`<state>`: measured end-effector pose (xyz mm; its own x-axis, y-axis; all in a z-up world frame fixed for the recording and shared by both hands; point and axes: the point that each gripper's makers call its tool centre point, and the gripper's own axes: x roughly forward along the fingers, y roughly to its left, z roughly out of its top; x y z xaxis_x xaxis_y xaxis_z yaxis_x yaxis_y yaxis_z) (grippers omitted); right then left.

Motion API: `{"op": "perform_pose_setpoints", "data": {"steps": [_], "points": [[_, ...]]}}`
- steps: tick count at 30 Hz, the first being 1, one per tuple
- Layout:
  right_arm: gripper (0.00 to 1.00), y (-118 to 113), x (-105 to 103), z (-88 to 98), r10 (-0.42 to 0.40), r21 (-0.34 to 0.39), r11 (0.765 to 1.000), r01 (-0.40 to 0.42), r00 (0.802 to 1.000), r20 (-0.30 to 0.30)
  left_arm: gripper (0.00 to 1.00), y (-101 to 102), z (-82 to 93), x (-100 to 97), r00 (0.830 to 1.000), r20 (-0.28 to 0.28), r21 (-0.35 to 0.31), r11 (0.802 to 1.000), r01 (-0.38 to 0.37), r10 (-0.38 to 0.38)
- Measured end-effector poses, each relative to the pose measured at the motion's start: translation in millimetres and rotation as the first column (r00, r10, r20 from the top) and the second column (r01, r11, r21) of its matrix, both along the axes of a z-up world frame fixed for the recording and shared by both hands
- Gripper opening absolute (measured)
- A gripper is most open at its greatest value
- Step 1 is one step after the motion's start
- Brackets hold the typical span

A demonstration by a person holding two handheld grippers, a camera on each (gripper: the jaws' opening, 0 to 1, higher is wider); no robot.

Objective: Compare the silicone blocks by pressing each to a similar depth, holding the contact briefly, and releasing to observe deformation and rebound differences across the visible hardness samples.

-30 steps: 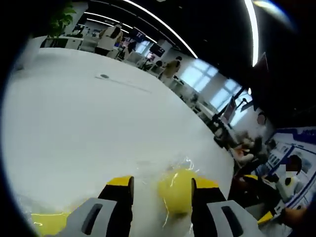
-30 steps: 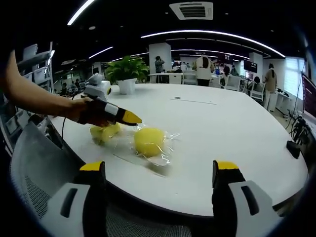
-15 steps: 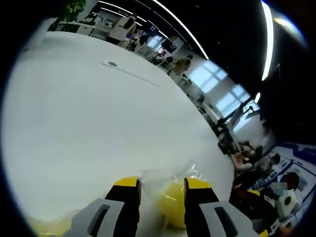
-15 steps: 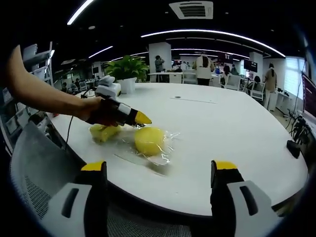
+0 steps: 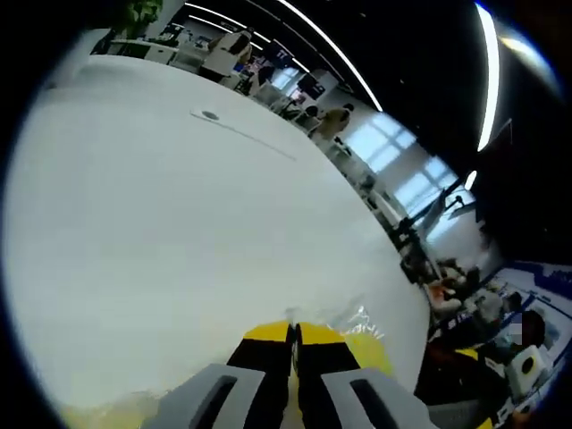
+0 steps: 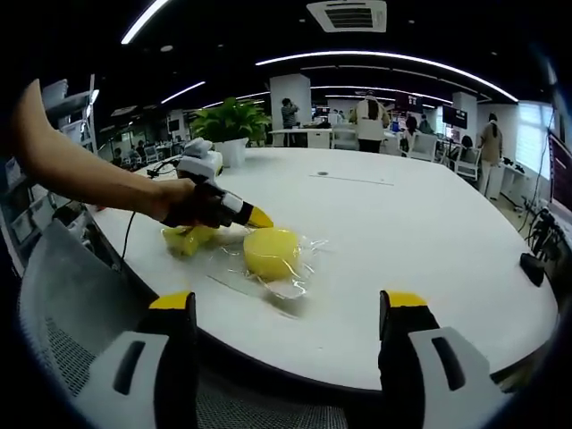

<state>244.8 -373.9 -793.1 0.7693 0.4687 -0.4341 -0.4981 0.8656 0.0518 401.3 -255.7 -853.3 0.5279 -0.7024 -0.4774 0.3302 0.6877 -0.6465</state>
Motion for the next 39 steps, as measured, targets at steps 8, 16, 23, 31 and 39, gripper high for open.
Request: {"op": "perform_pose_setpoints", "data": {"steps": [8, 16, 23, 31, 39], "points": [[0.77, 3, -3, -3.2, 0.016, -0.011, 1.000, -0.017, 1.000, -0.019, 0.00, -5, 24.6, -0.8, 0.995, 0.096, -0.005, 1.000, 0.028, -0.027], [0.76, 6, -4, -0.6, 0.024, 0.012, 1.000, -0.024, 0.999, -0.029, 0.00, -14, 70.9, -2.5, 0.972, 0.211, 0.015, 0.995, 0.102, -0.103], [0.67, 4, -7, 3.8, 0.034, 0.026, 0.999, -0.033, 0.999, -0.042, 0.00, -25, 118.6, -15.9, 0.903, 0.363, 0.119, 0.972, 0.201, -0.231], [0.64, 3, -1, 16.2, 0.031, 0.059, 0.998, -0.030, 0.999, -0.032, 0.00, -31, 157.3, -30.5, 0.828, 0.448, 0.237, 0.938, 0.253, -0.336], [0.58, 15, 16, 57.2, 0.077, 0.195, 0.978, -0.079, 0.997, 0.015, 0.00, -33, 222.9, -52.5, 0.772, 0.534, 0.167, 0.938, 0.303, -0.344]]}}
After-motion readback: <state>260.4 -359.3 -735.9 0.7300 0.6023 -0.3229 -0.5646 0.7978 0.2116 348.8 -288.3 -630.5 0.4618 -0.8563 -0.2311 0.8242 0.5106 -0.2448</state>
